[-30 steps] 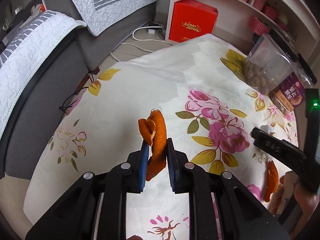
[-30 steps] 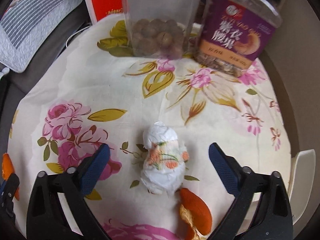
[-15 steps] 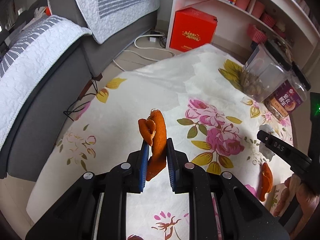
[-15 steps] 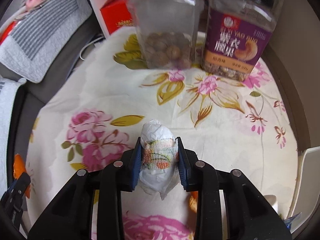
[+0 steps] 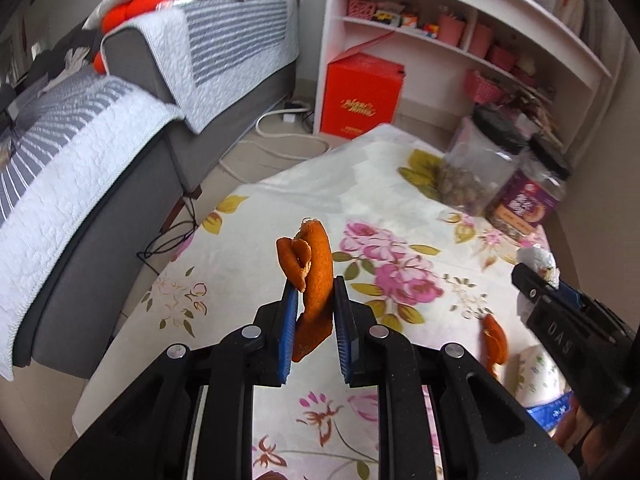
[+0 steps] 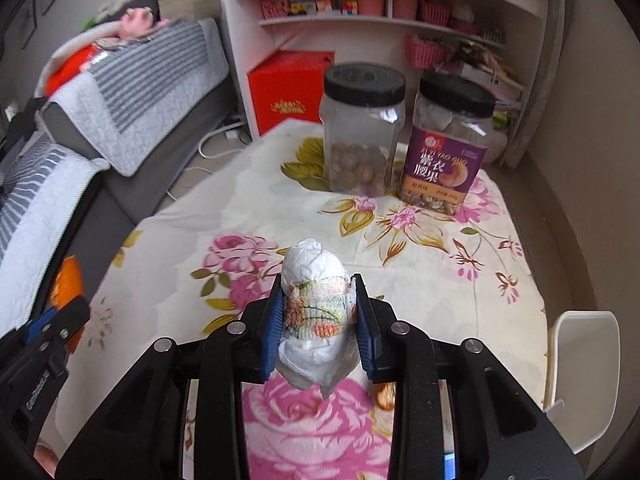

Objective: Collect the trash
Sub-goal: 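Carry the tissue to the bin and release it with the right gripper while the left carries the peel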

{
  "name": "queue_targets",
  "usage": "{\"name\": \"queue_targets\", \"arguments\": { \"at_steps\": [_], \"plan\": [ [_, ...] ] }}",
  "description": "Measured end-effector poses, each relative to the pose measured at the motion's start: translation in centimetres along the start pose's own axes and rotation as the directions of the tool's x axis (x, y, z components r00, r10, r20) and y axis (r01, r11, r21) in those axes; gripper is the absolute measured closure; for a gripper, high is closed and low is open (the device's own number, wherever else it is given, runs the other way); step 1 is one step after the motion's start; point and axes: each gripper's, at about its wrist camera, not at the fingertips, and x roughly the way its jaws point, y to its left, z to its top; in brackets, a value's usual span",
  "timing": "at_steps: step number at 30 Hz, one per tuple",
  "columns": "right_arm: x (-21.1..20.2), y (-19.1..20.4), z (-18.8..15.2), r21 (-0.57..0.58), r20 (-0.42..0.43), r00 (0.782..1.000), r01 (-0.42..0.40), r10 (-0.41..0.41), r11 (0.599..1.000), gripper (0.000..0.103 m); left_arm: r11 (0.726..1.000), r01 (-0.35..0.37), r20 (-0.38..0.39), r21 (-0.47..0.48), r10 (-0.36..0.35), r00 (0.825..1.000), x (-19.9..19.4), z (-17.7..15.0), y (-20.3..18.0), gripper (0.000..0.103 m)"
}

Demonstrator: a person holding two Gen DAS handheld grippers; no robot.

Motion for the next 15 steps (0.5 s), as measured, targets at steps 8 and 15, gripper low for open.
{"name": "queue_targets", "arguments": {
  "at_steps": [8, 15],
  "plan": [
    [-5.2, -2.2, -2.3, 0.039, 0.068, 0.997, -0.033, 0.03, 0.999, 0.073, 0.998, 0.036, 0.053, 0.057, -0.039, 0.998, -4.1, -1.8, -2.7, 0.085],
    [-8.4, -4.8, -4.5, 0.04, 0.117, 0.993, 0.008, -0.012, 0.999, 0.073, 0.991, 0.038, 0.105, 0.127, -0.052, 0.993, -6.0, -4.1, -5.7, 0.085]
  ]
}}
